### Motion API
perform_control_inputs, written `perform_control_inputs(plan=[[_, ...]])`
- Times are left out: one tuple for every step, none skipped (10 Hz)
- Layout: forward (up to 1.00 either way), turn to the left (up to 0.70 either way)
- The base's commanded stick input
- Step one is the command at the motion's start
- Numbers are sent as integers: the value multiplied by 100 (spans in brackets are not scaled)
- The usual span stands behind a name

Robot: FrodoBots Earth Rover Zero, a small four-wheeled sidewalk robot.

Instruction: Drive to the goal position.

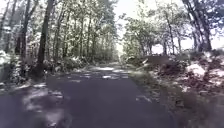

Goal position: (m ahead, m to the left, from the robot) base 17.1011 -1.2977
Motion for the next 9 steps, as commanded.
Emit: perform_control_inputs(plan=[[45,27],[45,27],[45,0],[45,0],[45,0],[45,0],[45,0],[45,0],[45,0]])
